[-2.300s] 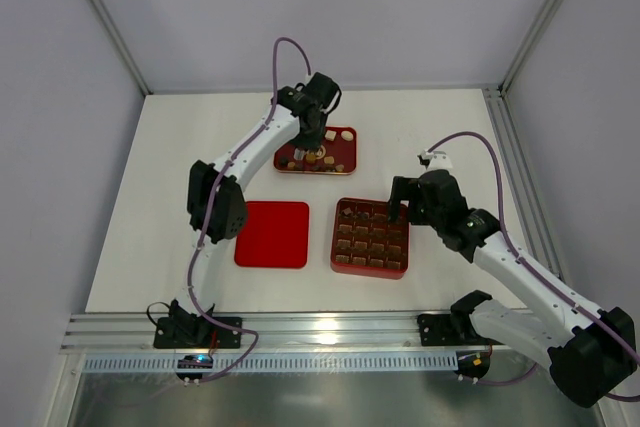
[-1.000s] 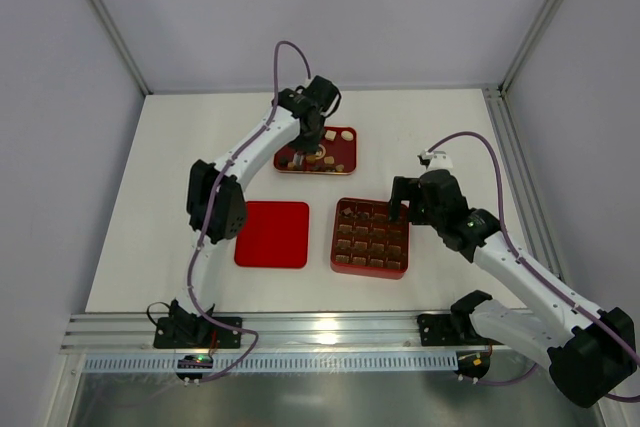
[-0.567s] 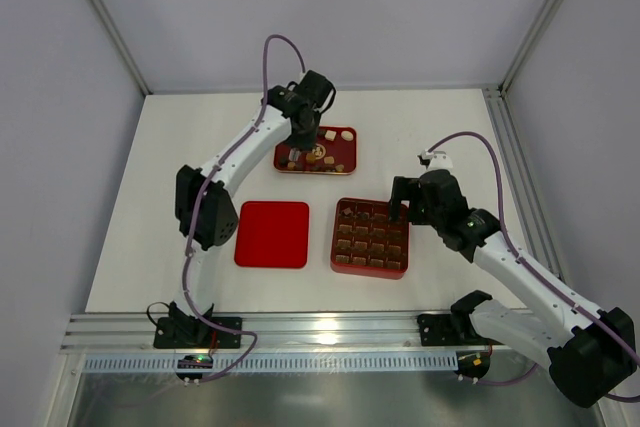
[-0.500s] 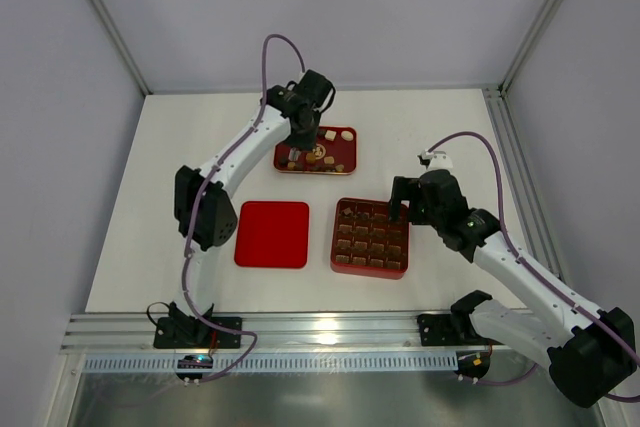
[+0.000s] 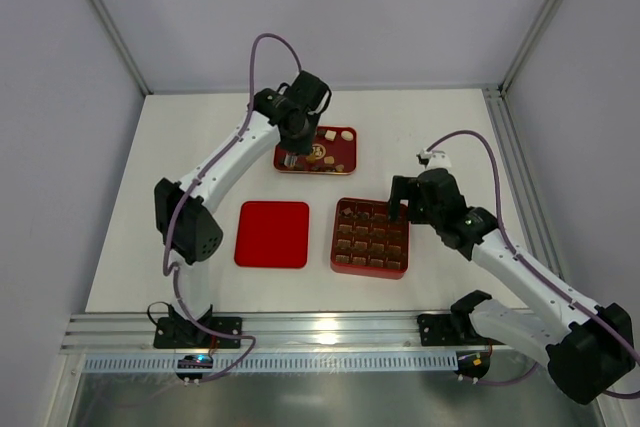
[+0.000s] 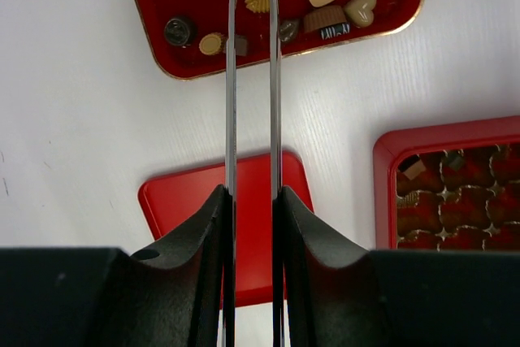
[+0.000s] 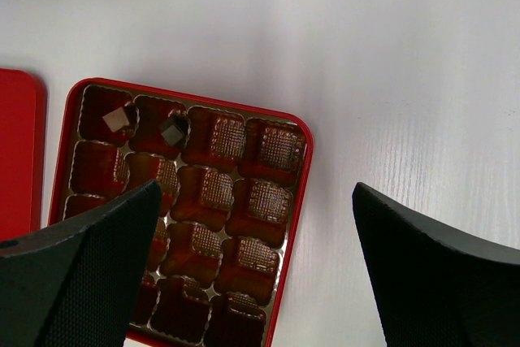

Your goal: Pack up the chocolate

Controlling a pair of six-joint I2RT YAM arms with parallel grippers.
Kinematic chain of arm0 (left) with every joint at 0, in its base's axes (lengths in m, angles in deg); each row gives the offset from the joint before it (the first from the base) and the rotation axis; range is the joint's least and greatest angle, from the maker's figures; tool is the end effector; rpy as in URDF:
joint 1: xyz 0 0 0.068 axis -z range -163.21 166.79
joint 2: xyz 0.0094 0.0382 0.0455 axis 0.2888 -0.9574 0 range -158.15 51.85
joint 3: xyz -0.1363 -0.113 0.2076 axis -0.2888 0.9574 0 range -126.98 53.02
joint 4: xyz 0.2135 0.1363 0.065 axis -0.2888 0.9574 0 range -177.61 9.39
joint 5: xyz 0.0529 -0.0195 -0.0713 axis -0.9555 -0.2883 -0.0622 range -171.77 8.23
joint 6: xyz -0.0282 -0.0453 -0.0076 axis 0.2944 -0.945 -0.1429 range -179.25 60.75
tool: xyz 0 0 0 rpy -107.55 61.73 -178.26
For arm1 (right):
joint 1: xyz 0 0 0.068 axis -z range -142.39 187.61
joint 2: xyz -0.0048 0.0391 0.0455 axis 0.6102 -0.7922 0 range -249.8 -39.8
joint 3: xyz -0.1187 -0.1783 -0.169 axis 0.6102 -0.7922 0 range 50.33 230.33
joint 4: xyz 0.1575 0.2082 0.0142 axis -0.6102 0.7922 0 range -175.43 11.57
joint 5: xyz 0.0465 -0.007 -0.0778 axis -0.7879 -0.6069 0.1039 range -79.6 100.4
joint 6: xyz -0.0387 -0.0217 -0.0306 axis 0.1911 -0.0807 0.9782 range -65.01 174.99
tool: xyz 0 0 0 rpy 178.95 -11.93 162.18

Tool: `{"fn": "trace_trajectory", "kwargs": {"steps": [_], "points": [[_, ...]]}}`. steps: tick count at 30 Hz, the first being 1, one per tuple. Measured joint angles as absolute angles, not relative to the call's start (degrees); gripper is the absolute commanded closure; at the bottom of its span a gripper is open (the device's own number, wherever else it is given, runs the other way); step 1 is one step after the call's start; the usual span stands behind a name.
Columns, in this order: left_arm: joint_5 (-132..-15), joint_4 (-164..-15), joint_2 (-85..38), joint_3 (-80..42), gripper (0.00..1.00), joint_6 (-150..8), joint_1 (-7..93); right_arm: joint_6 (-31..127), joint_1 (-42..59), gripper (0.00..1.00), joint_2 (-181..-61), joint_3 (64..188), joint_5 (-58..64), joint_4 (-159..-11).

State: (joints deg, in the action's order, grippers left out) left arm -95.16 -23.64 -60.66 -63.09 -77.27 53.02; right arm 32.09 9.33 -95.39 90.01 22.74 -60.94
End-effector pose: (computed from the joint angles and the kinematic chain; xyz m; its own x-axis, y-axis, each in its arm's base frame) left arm 0.3400 -0.2391 0.3383 -0.8160 0.2248 -0.5325 0.2420 0.9695 0.0384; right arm 0.1848 0.0907 0.2513 -0.6502 0.0820 -0.7554 -0.0721 0.9830 0.1688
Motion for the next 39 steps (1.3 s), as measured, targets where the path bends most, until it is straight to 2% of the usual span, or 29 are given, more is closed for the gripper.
{"fn": "trace_trajectory", "kwargs": {"steps": [13,21,30,39], "points": [[-94.3,-23.5,-50.5,-56.3,0.75,-80.4,61.9,31.3,10.6,0.00,-96.4,94.2,24.2,-60.3],[-94.3,-24.0,-45.1,-49.5,0.75,-84.4,70.6,30.8,14.4,0.00,-96.4,96.4,24.6,-59.3],[-94.3,-25.3,-44.5,-45.7,0.75,-88.0,79.0,30.6,18.6,0.00,-95.4,96.5,23.0,-57.0],[-94.1,-27.9,-46.9,-45.7,0.75,-89.3,82.5,30.4,18.9,0.00,-93.6,96.5,22.6,-56.6]]}}
